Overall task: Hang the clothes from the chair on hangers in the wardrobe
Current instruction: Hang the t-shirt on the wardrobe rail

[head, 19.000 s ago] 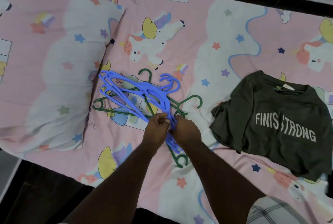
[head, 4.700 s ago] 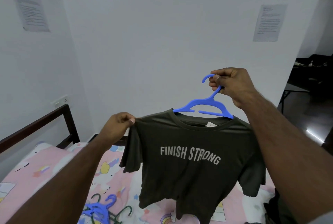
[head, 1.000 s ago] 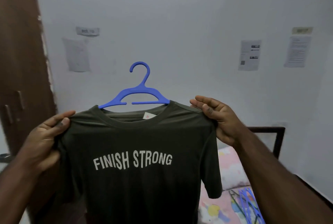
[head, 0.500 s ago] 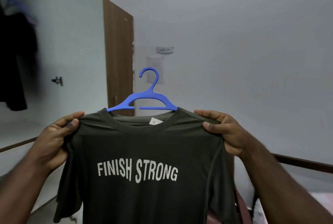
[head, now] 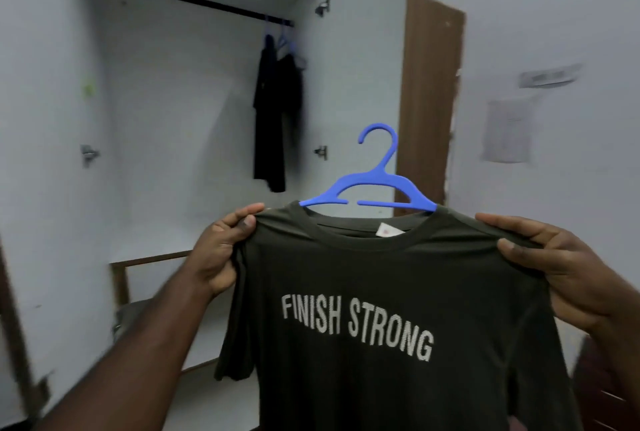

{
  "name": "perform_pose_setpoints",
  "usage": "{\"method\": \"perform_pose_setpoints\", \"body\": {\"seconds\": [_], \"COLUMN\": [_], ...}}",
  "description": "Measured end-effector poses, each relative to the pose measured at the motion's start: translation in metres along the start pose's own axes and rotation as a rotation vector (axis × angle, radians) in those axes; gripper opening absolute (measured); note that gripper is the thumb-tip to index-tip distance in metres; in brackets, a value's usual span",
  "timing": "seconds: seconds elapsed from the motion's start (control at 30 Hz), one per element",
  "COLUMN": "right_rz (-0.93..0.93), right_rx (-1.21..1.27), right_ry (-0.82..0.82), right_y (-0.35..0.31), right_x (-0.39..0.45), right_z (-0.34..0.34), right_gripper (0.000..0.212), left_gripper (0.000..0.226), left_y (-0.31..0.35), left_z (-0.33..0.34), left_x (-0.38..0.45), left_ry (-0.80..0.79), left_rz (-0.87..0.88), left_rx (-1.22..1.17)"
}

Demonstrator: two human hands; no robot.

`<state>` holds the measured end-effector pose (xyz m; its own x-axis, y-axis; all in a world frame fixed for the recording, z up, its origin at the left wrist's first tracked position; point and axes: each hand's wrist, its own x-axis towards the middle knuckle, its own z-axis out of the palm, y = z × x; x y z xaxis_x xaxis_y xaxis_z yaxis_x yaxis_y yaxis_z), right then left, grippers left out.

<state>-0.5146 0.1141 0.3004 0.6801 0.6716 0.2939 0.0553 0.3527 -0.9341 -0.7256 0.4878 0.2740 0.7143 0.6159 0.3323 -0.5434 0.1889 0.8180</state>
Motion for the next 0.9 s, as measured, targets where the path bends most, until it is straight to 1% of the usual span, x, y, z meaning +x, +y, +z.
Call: {"method": "perform_pose_setpoints", "body": {"seconds": [0.07,0.17,0.27,0.37,0.47,0.7,0.9], "right_rz": [0.013,0.019,0.010,-0.004,-0.008,-0.033,-0.035], "right_rx": [0.009,0.021,-0.012,-0.022,0.003,-0.069,-0.009], "right_ry": [-0.033,-0.076,-0.113,-0.125,-0.126,-0.119,-0.105], "right_y": [0.009,0.020,0.030,0.043,0.057,0.081,0.095], "right_x": [0.017,0.043,0.072,0.101,0.128,0.189,0.231], "right_z": [0.011,0.028,0.050,0.072,0.096,0.142,0.177], "right_gripper": [0.045,0.041,0.040,0.040,0.038,0.040,0.035], "left_gripper": [0.029,0.030,0.027,0.025,0.027,0.030,0.031], "left_y": [0.009,0.021,0.032,0.043,0.055,0.079,0.090], "left_z": [-0.015,-0.037,-0.063,-0.094,-0.125,-0.181,-0.214], "left_x": [-0.001,0.003,0.012,0.023,0.038,0.089,0.136], "left_ry": [0.028,0.073,0.121,0.148,0.176,0.164,0.162], "left_rz": [0.010,0.044,0.073,0.103,0.132,0.153,0.153], "left_rx": [0.018,0.020,0.022,0.022,0.023,0.038,0.047]}}
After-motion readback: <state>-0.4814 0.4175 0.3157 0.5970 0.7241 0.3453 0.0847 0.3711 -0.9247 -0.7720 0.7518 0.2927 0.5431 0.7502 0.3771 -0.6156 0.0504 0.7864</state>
